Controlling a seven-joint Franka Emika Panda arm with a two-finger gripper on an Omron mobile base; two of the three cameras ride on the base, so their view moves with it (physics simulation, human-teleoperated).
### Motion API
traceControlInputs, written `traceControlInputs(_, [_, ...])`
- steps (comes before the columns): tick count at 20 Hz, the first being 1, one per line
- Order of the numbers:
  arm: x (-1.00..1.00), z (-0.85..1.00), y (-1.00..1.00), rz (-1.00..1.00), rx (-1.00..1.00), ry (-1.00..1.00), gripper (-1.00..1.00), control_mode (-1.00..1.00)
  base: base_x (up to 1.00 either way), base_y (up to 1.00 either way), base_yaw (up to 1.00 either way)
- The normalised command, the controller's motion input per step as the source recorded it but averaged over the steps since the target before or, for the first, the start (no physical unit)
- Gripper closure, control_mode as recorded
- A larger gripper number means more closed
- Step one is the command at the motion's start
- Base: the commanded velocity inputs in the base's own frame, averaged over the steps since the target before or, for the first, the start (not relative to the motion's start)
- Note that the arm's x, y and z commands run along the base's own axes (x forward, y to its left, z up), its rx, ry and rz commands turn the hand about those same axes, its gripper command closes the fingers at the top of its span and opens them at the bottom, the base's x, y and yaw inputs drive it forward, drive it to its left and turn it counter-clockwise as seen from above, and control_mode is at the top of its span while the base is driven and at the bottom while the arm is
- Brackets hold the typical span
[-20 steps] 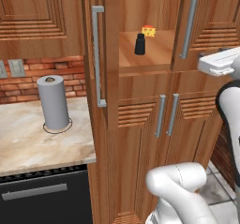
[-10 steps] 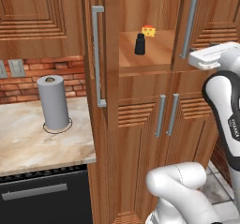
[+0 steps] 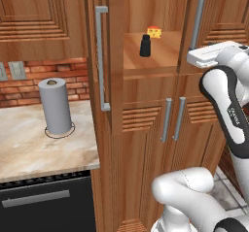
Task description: The dining table condiment station is running low on shaker. Refill the condiment station by opening the cabinet and taking the shaker from the cabinet and placing it on the dining table.
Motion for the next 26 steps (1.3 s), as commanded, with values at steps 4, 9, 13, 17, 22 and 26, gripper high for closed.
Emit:
traceControlInputs(4, [0.25, 0.00, -0.16, 0.00, 0.00, 0.00, -1.00, -1.00, 0.00, 0.00, 0.00])
traceControlInputs(9, [0.39, 0.00, -0.07, 0.00, 0.00, 0.00, -1.00, -1.00, 0.00, 0.00, 0.00])
traceControlInputs(13, [0.45, -0.05, 0.00, 0.00, 0.00, 0.00, -1.00, -1.00, 0.00, 0.00, 0.00])
traceControlInputs(17, [0.47, -0.11, 0.06, 0.00, 0.00, 0.00, -1.00, -1.00, 0.00, 0.00, 0.00])
traceControlInputs(22, [0.50, -0.22, 0.15, -0.01, 0.00, 0.02, 1.00, -1.00, 0.00, 0.00, 0.00])
traceControlInputs(26, [0.43, -0.28, 0.39, -0.04, 0.00, 0.02, 1.00, -1.00, 0.00, 0.00, 0.00])
